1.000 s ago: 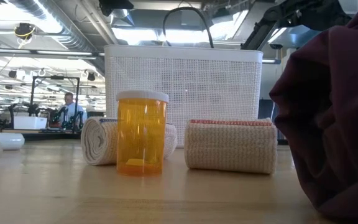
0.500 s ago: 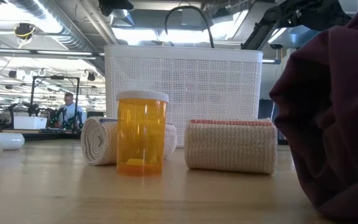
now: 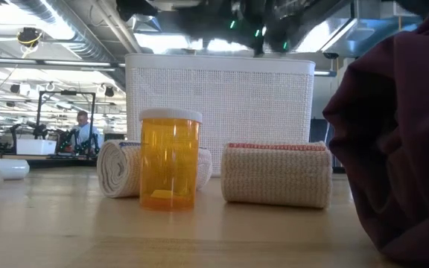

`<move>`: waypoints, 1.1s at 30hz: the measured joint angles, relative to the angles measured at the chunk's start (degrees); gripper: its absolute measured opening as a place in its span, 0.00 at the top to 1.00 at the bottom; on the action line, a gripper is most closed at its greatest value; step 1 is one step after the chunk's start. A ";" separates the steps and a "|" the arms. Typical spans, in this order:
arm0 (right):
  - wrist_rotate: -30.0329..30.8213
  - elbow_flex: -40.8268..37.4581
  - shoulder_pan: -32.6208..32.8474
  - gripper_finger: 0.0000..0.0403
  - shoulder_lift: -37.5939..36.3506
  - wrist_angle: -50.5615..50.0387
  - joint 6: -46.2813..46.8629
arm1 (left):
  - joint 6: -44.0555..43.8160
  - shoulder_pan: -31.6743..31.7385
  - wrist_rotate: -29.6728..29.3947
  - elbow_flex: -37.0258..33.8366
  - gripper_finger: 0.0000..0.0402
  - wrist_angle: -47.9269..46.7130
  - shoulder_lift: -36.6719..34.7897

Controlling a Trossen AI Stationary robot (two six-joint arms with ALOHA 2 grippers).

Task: Pick & place medical supplies in basket/bin
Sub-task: Put the top white rolled gauze into the white bin

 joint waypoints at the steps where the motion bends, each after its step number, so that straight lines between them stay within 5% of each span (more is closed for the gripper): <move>1: -2.31 0.78 0.00 0.40 -1.95 -3.88 -1.27 | -0.01 0.01 -0.01 0.00 0.51 0.01 -0.02; 5: -4.76 6.15 2.53 0.40 -9.46 -30.43 -7.56 | -0.01 -0.01 0.03 0.00 0.51 0.01 -0.02; 10: 8.57 18.19 8.18 0.40 -14.68 -75.80 -17.72 | -0.01 0.01 0.02 0.00 0.51 0.02 0.00; 13: 14.04 24.08 12.18 0.40 -15.07 -97.26 -14.01 | -0.01 -0.01 0.03 0.00 0.51 0.03 -0.02; 17: 14.19 27.78 18.10 0.40 -15.25 -115.89 -2.48 | 0.01 0.01 0.01 0.00 0.51 0.06 -0.02; 25: 21.65 22.29 29.03 0.40 -15.18 -129.61 21.08 | -0.06 -0.01 0.03 0.00 0.51 -0.06 -0.01; 33: 28.21 8.99 39.75 0.40 -17.65 -122.32 27.75 | -3.03 -0.25 0.03 0.00 0.51 -8.63 -0.02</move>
